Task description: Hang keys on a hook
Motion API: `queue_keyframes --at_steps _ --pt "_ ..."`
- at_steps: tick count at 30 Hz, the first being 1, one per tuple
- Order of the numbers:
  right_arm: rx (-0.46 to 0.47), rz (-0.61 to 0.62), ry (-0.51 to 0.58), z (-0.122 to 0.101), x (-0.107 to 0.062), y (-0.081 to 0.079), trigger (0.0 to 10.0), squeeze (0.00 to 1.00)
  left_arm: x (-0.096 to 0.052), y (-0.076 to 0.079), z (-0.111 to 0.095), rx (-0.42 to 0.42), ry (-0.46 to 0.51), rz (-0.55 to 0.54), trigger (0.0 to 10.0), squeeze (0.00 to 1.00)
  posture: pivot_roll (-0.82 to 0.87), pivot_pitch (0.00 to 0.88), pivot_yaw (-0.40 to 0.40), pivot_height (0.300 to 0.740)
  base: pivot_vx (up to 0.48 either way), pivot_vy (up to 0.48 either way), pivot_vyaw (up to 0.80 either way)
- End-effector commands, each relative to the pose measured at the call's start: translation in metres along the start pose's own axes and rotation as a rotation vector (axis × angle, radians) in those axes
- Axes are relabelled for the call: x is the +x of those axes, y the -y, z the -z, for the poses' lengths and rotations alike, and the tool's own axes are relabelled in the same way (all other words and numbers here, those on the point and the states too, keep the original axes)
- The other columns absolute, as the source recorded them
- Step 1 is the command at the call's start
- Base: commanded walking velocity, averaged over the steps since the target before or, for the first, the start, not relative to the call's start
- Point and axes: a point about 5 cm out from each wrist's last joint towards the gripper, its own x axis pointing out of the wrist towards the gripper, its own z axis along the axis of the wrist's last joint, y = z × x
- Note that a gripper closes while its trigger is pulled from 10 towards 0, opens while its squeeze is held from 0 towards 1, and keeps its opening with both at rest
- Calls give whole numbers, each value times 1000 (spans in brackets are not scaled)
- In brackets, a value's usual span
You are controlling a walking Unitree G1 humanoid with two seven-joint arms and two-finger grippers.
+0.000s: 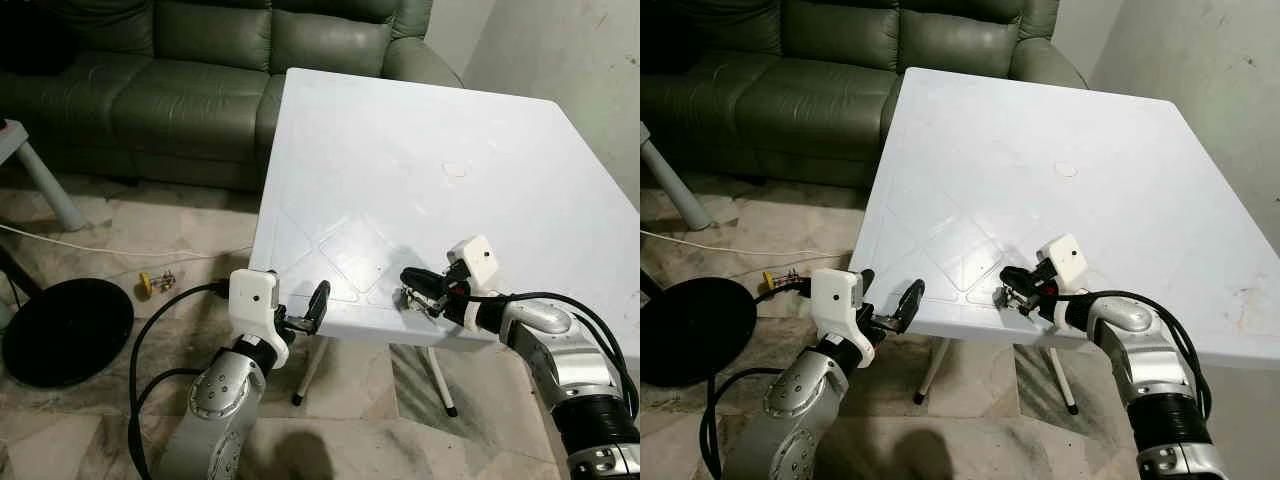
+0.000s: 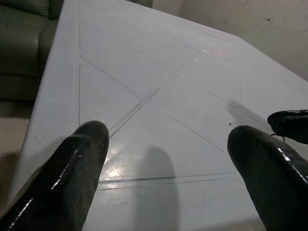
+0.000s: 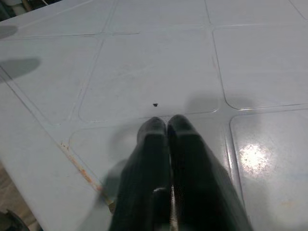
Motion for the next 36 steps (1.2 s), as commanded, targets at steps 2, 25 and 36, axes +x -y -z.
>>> queue_keyframes --at_steps 2,25,36 --pt "7 36 -10 -1 -5 9 10000 1000 0 3 -4 -9 14 6 10000 0 84 134 -123 740 0 0 0" --pt "-34 -5 -39 3 -6 7 10000 0 1 4 -4 -12 19 4 10000 0 82 133 -125 740 0 0 0" --pt "-18 18 -11 2 -5 10 10000 0 1 4 -5 -15 21 4 10000 0 84 134 -125 740 0 0 0"
